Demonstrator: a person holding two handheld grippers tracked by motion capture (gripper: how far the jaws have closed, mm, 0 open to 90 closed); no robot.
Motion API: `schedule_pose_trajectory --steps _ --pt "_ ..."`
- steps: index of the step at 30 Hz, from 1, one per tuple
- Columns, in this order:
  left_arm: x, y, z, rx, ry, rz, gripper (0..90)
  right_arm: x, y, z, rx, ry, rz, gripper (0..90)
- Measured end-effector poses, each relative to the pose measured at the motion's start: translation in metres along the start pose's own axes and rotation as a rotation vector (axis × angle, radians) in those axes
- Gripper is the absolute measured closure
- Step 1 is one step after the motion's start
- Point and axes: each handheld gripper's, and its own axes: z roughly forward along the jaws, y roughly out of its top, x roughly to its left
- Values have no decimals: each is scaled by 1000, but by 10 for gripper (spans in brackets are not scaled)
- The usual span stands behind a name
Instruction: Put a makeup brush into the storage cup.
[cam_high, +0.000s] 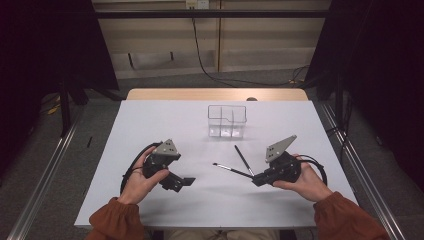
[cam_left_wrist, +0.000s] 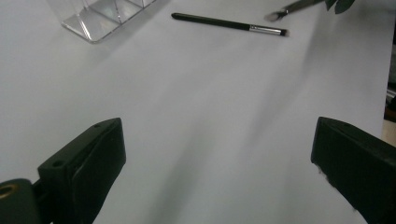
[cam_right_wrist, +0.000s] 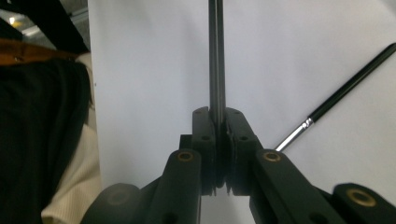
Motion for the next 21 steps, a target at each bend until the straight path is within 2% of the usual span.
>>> schedule_pose_trajectory --steps 4,7,10,14,16,17,18,19,21 --pt "0 0 -1 -6 0 -1 33 1 1 7 -50 -3 -3 841" --pt "0 -2 -2 -8 0 -2 32 2 2 10 -126 -6 9 841" --pt "0 -3 -1 -15 4 -13 32 1 0 12 -186 13 20 842" --pt "1 -5 0 -8 8 -8 32 2 -2 12 -234 23 26 842" --pt "1 -5 1 -8 14 -6 32 3 -3 11 -277 15 26 842" --pt "1 -6 2 -8 13 -5 32 3 -3 11 -280 21 17 842" --pt "1 -6 2 -9 15 -9 31 4 -4 12 -289 8 15 841" --pt "1 -7 3 -12 18 -9 32 4 -4 13 -296 20 16 842" --pt "1 -7 3 -10 21 -7 32 4 -5 14 -309 3 9 842"
